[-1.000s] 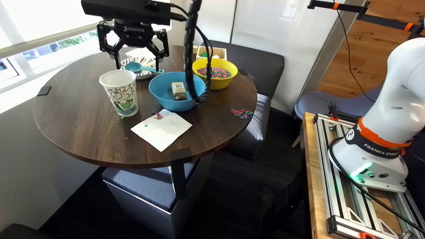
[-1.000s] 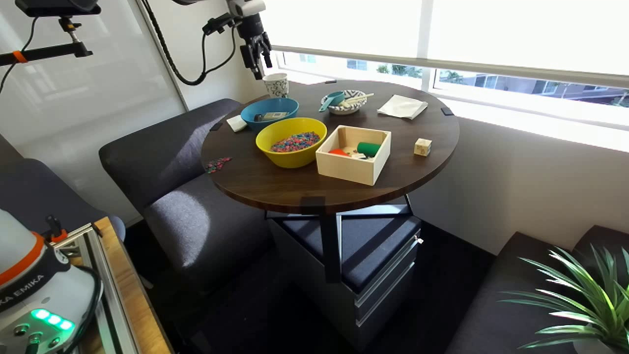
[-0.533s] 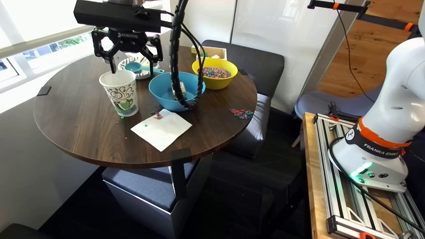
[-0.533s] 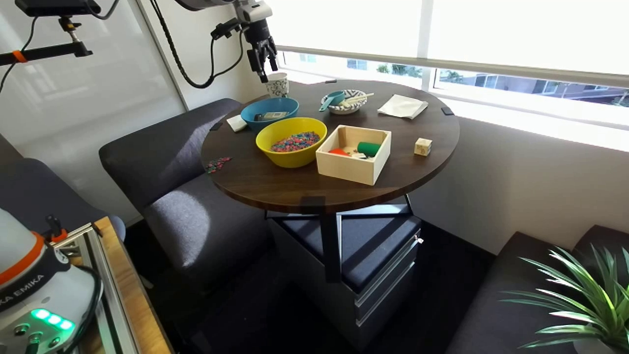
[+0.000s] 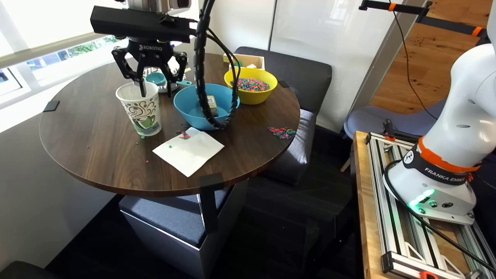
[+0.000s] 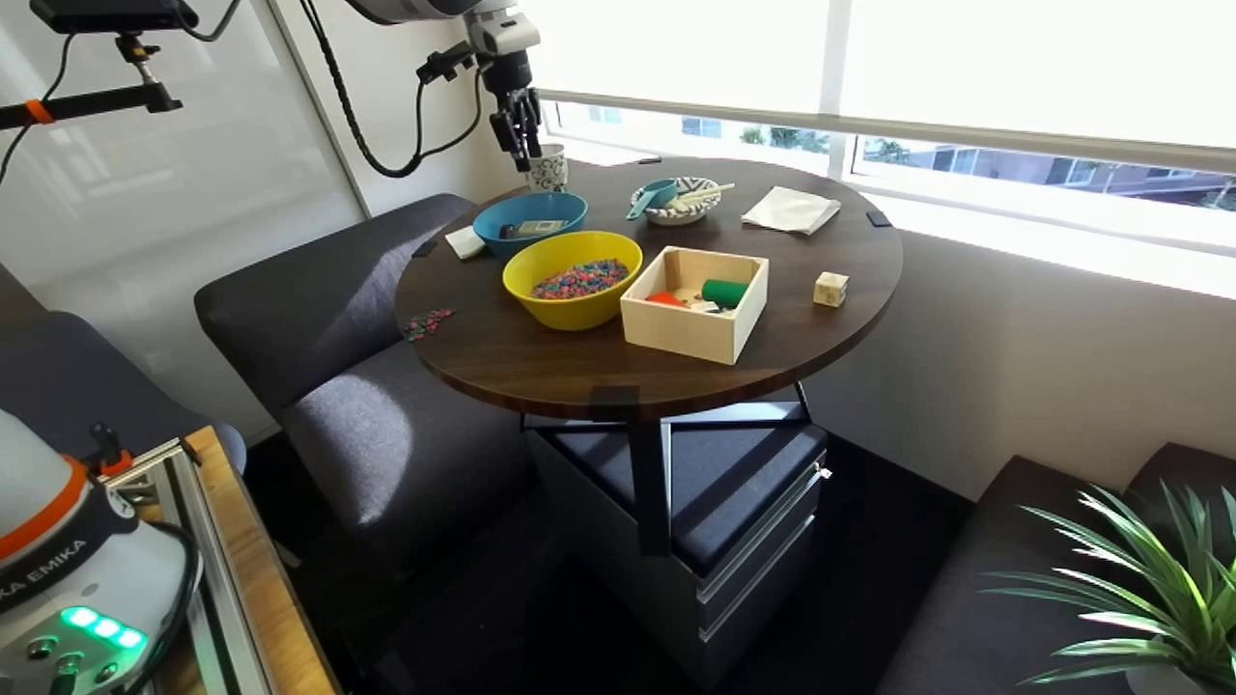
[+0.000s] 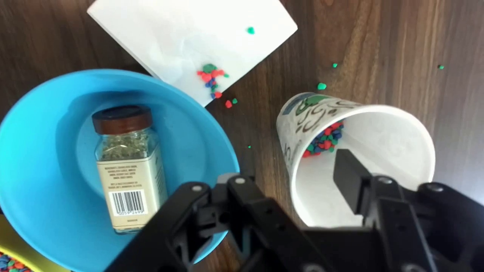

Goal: Pour the contents of the cup into the yellow bowl

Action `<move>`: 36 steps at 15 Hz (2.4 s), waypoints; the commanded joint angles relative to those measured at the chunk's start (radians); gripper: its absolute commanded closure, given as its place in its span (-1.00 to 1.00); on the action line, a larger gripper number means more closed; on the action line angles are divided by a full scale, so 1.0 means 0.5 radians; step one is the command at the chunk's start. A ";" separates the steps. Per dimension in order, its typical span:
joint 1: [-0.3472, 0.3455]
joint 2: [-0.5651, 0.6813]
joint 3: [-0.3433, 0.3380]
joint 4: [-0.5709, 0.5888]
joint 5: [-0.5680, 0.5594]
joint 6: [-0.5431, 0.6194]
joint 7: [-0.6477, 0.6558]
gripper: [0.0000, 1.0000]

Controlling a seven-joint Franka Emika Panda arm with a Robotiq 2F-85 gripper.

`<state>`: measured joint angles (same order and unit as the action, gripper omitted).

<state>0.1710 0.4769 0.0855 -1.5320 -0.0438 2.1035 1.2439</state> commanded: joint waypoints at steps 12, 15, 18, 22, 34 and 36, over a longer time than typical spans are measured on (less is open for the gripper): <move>0.049 -0.120 -0.017 -0.035 0.104 -0.014 -0.168 0.98; 0.023 -0.304 -0.017 -0.097 0.124 -0.024 -0.254 0.98; -0.015 -0.528 -0.065 -0.194 0.085 -0.090 -0.264 0.98; -0.104 -0.811 -0.141 -0.370 0.049 -0.223 -0.173 0.98; -0.199 -0.836 -0.161 -0.333 -0.384 -0.383 -0.075 0.98; -0.211 -0.837 -0.167 -0.325 -0.439 -0.429 -0.077 0.98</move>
<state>0.0732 0.0569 -0.0019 -1.7072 -0.2081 1.9368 1.1814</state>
